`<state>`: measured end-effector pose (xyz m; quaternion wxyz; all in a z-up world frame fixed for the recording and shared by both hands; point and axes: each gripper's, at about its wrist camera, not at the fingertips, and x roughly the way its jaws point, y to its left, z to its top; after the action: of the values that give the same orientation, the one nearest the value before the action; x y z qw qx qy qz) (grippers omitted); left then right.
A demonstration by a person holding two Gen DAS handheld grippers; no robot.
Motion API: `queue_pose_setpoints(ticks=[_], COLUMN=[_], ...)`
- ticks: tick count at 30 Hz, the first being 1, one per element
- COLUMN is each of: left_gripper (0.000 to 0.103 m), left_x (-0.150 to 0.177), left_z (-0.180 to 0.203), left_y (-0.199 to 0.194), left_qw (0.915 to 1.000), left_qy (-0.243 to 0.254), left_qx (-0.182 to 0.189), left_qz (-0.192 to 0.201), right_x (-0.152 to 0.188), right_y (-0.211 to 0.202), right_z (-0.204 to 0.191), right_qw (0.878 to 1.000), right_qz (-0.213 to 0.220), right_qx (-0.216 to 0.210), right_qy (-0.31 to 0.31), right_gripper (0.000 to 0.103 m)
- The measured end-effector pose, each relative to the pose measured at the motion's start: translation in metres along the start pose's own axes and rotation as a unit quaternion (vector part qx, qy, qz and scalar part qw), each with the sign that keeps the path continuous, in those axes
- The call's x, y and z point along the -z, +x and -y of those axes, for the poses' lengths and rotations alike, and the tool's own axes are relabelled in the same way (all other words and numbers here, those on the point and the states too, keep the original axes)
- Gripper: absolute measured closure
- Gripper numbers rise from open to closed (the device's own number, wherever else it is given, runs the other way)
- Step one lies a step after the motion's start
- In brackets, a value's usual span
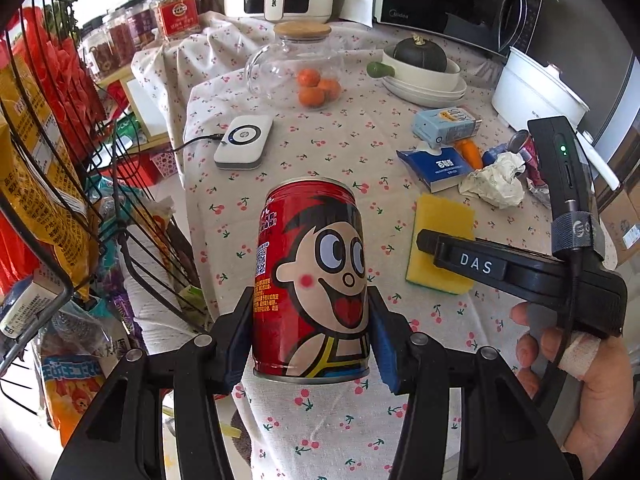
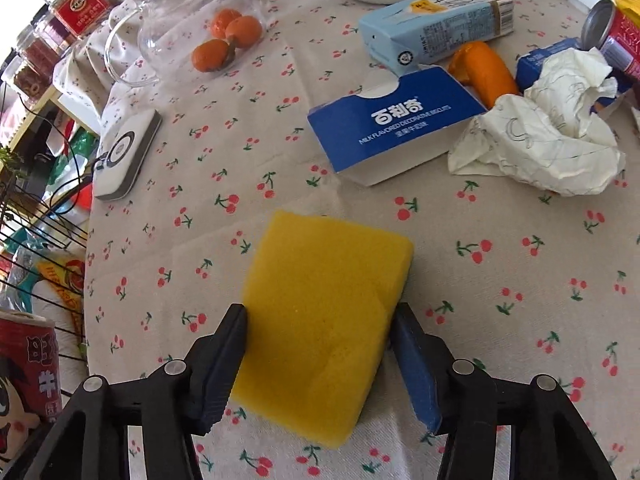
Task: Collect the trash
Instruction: 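Hold the red can in the left tool while the right tool grasps the yellow sponge, then carry both over the bin, open the right tool to drop the sponge while the left tool drops the can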
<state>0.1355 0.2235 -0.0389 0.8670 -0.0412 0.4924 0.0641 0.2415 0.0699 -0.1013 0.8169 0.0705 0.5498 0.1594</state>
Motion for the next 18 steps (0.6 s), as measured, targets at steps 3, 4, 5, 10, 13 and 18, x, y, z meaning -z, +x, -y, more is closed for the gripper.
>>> queue_pose_setpoints(ticks=[3, 4, 5, 10, 13, 18], left_gripper=[0.048, 0.048, 0.048, 0.048, 0.048, 0.048], left_x=[0.0, 0.0, -0.001, 0.001, 0.002, 0.005], left_z=[0.009, 0.013, 0.017, 0.044, 0.064, 0.095], left_y=[-0.006, -0.008, -0.01, -0.019, -0.023, -0.028], left_qw=[0.9999, 0.9999, 0.9998, 0.999, 0.9982, 0.9966], left_qy=[0.007, 0.009, 0.011, 0.03, 0.045, 0.059], left_qx=[0.006, 0.009, 0.011, 0.025, 0.031, 0.052], left_qz=[0.01, 0.012, 0.014, 0.022, 0.026, 0.027], right_x=[0.003, 0.004, 0.005, 0.014, 0.022, 0.033], right_y=[-0.015, -0.022, -0.028, -0.064, -0.088, -0.13], right_z=[0.008, 0.013, 0.018, 0.053, 0.077, 0.121], right_qw=[1.0, 1.0, 1.0, 1.0, 0.999, 0.998], right_qz=[0.005, 0.007, 0.009, 0.019, 0.029, 0.045], right_qx=[0.011, 0.01, 0.009, 0.017, 0.029, 0.052], right_qy=[-0.014, -0.015, -0.015, -0.006, -0.002, 0.007], right_gripper=[0.043, 0.044, 0.044, 0.044, 0.044, 0.044])
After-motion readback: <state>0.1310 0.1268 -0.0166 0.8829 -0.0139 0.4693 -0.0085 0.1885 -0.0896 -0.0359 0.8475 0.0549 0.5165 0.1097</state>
